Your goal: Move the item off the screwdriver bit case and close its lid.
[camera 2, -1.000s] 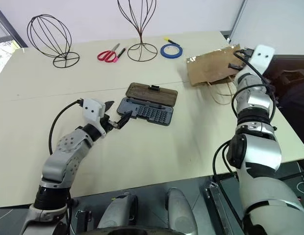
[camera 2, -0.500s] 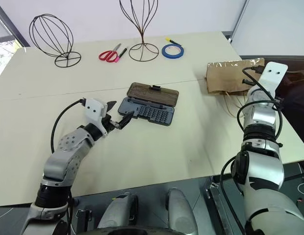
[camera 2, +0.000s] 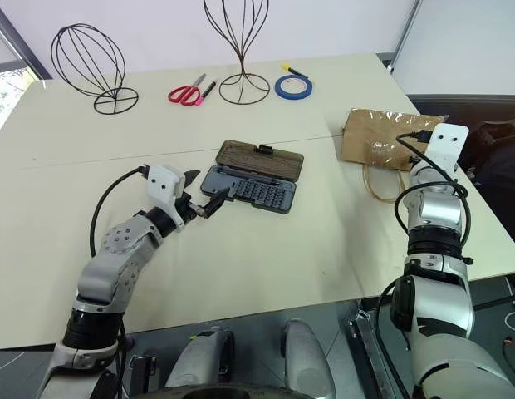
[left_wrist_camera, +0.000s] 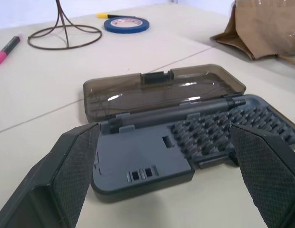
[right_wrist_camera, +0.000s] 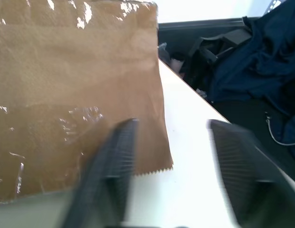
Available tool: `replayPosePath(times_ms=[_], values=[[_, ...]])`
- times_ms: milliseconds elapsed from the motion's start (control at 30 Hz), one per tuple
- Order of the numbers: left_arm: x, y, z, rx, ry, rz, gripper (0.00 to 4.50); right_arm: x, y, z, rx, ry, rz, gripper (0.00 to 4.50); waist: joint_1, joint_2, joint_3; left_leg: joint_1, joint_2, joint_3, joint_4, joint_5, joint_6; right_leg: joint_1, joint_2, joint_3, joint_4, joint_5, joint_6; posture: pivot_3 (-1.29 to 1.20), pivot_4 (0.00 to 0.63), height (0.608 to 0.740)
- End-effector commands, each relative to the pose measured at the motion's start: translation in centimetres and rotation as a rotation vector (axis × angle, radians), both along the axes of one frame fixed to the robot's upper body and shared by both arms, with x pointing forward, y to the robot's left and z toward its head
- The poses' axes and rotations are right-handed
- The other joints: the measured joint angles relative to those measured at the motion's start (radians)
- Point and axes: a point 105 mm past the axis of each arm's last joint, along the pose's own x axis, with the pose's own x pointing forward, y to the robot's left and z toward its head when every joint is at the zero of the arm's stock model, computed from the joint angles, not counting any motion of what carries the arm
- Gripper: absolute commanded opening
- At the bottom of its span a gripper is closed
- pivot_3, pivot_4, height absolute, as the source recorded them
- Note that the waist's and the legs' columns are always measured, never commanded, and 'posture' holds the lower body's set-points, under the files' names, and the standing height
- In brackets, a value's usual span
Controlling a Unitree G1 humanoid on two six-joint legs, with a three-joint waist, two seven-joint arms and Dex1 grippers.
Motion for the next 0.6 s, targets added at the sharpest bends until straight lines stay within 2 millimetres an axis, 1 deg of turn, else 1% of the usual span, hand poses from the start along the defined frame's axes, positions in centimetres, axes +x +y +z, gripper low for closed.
replayPosePath(times_ms=[33, 133, 200, 267, 333, 400, 500, 600], values=[[0.0, -0.4, 1.0, -0.006, -0.047, -0.020, 4.50, -0.4, -0.3, 2.8, -0.081, -0.060, 0.012, 4.47, 0.000, 0.000, 0.000, 0.000, 0.000, 0.000, 0.000, 0.000, 0.000, 0.000, 0.000, 0.000, 0.000, 0.000, 0.000, 0.00, 0.150, 0.740], [0.0, -0.4, 1.0, -0.007, -0.048, -0.023, 4.50, 0.1, 1.6, 5.9, -0.140, -0.164, 0.123, 4.47, -0.003, 0.000, 0.000, 0.000, 0.000, 0.000, 0.000, 0.000, 0.000, 0.000, 0.000, 0.000, 0.000, 0.000, 0.000, 0.00, 0.150, 0.740], [0.0, -0.5, 0.9, -0.007, -0.048, -0.025, 4.50, 0.5, 3.1, 7.5, -0.162, -0.204, 0.208, 4.47, -0.004, 0.001, 0.000, 0.000, 0.000, 0.000, 0.000, 0.000, 0.000, 0.000, 0.000, 0.000, 0.000, 0.000, 0.000, 0.00, 0.150, 0.740], [0.0, -0.6, 0.9, -0.008, -0.048, -0.028, 4.50, 1.1, 6.1, 9.1, -0.147, -0.247, 0.365, 4.47, -0.004, 0.001, 0.000, 0.001, 0.000, 0.000, 0.000, 0.000, 0.000, 0.000, 0.001, 0.000, 0.000, 0.000, 0.000, 0.00, 0.150, 0.740], [0.1, -0.7, 0.9, -0.009, -0.048, -0.032, 4.50, 1.8, 10.2, 10.2, -0.118, -0.246, 0.569, 4.47, -0.005, 0.001, 0.000, 0.001, 0.000, 0.000, 0.000, 0.000, 0.000, 0.000, 0.001, 0.000, 0.000, 0.000, 0.000, 0.00, 0.150, 0.740], [0.1, -0.8, 0.9, -0.010, -0.047, -0.037, 4.50, 2.1, 12.5, 10.4, -0.121, -0.211, 0.690, 4.47, -0.003, 0.001, 0.000, 0.001, 0.001, 0.000, 0.000, 0.000, 0.000, 0.000, 0.001, 0.000, 0.001, 0.000, 0.000, 0.00, 0.150, 0.740], [0.3, -1.0, 0.9, -0.009, -0.046, -0.049, 4.50, 3.1, 15.9, 9.0, -0.166, -0.063, 0.877, 4.47, 0.002, 0.001, 0.000, 0.001, 0.001, -0.001, 0.000, 0.000, 0.000, 0.000, 0.001, 0.000, 0.000, 0.000, 0.000, 0.00, 0.150, 0.740], [0.4, -1.1, 1.0, -0.008, -0.049, -0.054, 4.50, 4.3, 17.6, 7.9, -0.216, 0.030, 0.983, 4.47, 0.005, 0.001, 0.000, 0.000, 0.000, 0.000, 0.001, 0.000, 0.000, 0.000, 0.000, -0.001, 0.000, 0.000, 0.000, 0.00, 0.150, 0.740]])
